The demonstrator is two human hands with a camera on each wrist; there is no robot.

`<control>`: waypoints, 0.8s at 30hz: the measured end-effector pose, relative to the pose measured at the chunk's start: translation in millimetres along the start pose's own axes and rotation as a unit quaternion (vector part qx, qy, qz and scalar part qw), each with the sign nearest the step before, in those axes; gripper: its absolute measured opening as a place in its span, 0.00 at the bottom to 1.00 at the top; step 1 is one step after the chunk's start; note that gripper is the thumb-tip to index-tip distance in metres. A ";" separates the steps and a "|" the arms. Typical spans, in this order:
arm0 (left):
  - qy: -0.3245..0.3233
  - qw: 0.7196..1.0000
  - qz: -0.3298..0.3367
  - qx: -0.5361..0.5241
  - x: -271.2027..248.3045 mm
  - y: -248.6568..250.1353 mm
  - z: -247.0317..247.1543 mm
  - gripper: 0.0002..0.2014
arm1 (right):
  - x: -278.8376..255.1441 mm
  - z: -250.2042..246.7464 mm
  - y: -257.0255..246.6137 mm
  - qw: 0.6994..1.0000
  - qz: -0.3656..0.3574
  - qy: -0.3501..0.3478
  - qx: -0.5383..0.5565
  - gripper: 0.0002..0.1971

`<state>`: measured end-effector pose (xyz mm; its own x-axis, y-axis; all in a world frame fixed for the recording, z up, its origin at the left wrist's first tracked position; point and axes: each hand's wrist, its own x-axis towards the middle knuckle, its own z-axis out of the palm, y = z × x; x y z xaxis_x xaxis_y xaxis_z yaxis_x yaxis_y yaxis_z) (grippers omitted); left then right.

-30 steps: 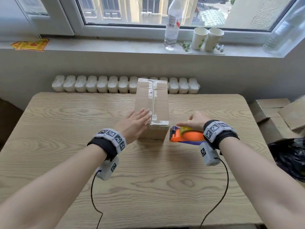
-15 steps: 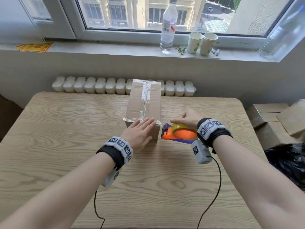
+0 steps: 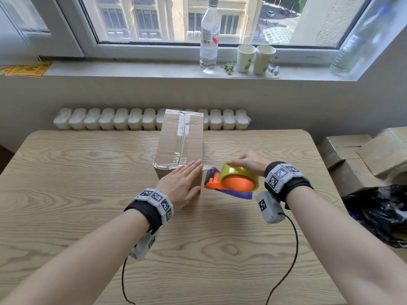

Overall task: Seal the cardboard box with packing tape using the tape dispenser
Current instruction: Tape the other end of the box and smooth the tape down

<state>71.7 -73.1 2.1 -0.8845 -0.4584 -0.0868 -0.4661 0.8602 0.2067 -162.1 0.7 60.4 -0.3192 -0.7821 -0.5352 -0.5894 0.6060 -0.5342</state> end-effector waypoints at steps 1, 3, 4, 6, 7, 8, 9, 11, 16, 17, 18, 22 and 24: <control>0.002 1.000 0.000 -0.006 0.2 -0.7 -0.3 0.39 | 0.0 -0.3 5.4 1.000 0.004 0.008 -0.009 0.28; 0.003 1.000 0.002 -0.013 -0.5 -1.6 -0.1 0.39 | -3.7 -0.6 16.5 0.999 0.020 0.028 -0.030 0.27; 0.004 1.000 0.003 -0.015 -1.0 -2.2 0.3 0.38 | -4.6 -0.4 22.3 0.999 0.021 0.034 -0.024 0.25; 0.007 1.000 0.003 -0.016 -1.5 -2.9 1.6 0.38 | -5.7 -0.6 33.5 0.999 0.022 0.033 0.005 0.28; 0.007 1.000 0.005 -0.013 -1.2 -2.8 2.0 0.38 | -6.4 -1.8 38.3 0.999 0.023 0.031 0.020 0.23; 0.007 1.000 0.006 -0.012 -1.4 -3.6 2.5 0.38 | -9.3 -3.1 39.0 0.999 0.025 0.028 0.027 0.19; 0.007 1.000 0.007 -0.012 -1.4 -4.3 2.5 0.38 | -10.0 -3.9 41.1 0.999 0.030 0.029 0.031 0.19; 0.003 1.000 0.010 -0.019 -1.3 -6.4 1.3 0.38 | -9.9 -6.2 44.4 0.997 0.044 0.051 0.023 0.23; -0.003 1.000 0.015 -0.018 -1.8 -7.8 -3.0 0.38 | -16.8 -17.3 45.4 0.996 0.034 0.083 0.009 0.27; -0.003 1.000 0.015 -0.020 -2.2 -7.5 -3.5 0.37 | -18.0 -20.5 45.9 0.995 0.026 0.091 0.023 0.27; -0.006 1.000 0.017 -0.019 -2.5 -7.5 -4.2 0.37 | -19.0 -23.8 46.7 0.994 0.023 0.098 0.034 0.26; -0.012 1.000 0.017 -0.012 -1.2 -6.1 -3.8 0.37 | -23.0 -28.8 51.2 0.993 0.032 0.107 0.027 0.26; -0.007 1.000 0.010 -0.018 -1.3 -5.2 -4.0 0.37 | -23.0 -29.3 50.0 0.992 0.028 0.113 0.039 0.27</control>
<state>75.4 -77.8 5.1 -0.8941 -0.4378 -0.0948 -0.4472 0.8607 0.2434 -206.0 44.8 65.2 -0.5132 -0.7538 -0.4104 -0.5095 0.6524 -0.5610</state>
